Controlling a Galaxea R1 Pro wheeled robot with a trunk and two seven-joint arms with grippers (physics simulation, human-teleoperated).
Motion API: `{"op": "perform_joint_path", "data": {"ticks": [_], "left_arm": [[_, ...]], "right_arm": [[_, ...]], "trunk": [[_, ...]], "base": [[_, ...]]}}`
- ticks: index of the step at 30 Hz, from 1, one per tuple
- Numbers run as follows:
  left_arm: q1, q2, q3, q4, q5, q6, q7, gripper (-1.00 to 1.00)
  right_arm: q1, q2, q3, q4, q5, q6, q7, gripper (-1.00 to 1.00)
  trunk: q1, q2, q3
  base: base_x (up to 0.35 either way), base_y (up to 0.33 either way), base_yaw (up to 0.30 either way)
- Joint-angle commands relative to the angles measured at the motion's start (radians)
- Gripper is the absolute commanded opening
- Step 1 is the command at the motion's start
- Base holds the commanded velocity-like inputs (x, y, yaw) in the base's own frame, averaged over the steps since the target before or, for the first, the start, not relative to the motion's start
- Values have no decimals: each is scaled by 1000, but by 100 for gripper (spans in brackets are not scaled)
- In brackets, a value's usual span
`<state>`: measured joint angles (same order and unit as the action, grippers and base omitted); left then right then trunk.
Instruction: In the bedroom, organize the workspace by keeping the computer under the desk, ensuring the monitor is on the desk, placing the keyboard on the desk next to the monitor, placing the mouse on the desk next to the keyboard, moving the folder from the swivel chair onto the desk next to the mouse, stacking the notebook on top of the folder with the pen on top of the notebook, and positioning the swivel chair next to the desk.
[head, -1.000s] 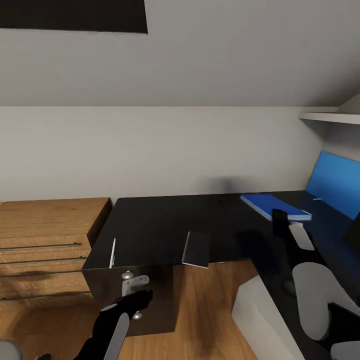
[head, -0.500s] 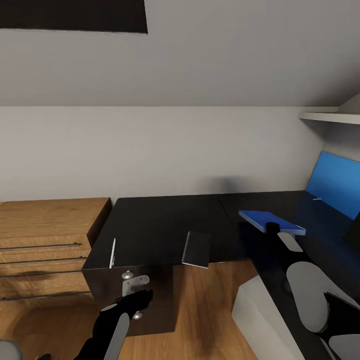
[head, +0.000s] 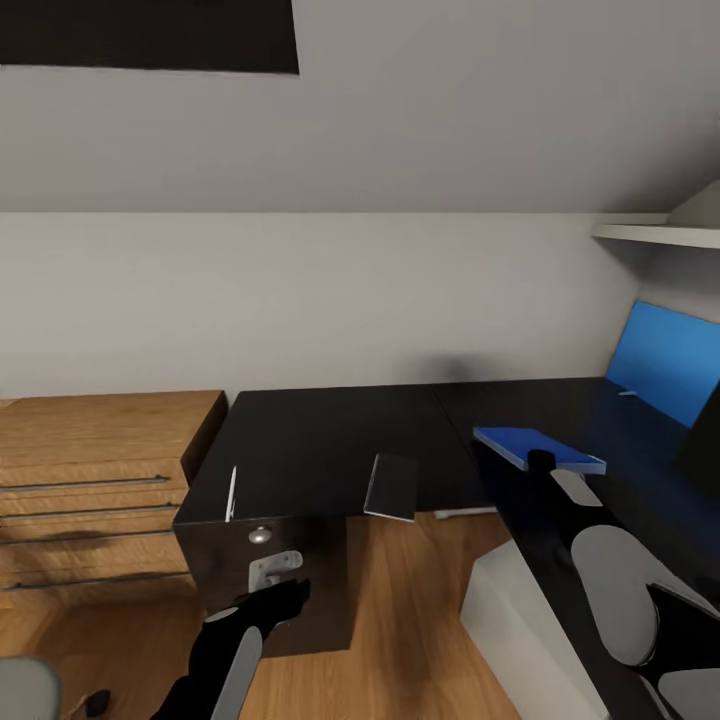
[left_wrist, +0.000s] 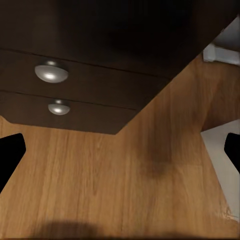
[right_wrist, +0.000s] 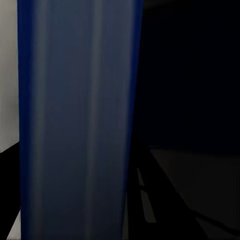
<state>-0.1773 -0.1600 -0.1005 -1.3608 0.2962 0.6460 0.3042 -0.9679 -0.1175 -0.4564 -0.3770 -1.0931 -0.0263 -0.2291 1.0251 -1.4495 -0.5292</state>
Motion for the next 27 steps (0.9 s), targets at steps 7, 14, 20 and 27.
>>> {"op": "perform_joint_path", "data": {"ticks": [7, 14, 20, 27], "left_arm": [[-1, 0, -5, -1, 11, 3, 9, 100], [-1, 1, -5, -1, 11, 3, 9, 100], [-1, 1, -5, -1, 11, 4, 8, 100], [-1, 1, -4, -1, 25, 4, 9, 100]], "right_arm": [[0, 1, -8, 13, 92, -12, -14, -100], [0, 1, -8, 13, 103, -13, -15, -100], [0, 0, -7, 13, 105, -14, -17, -100], [0, 0, -7, 13, 105, -14, -18, -100]], "trunk": [[0, -1, -1], [0, -1, -1], [0, -1, -1], [0, -1, -1]], "base": [[-59, 0, 0], [-54, 0, 0], [-78, 0, 0], [-30, 0, 0]]}}
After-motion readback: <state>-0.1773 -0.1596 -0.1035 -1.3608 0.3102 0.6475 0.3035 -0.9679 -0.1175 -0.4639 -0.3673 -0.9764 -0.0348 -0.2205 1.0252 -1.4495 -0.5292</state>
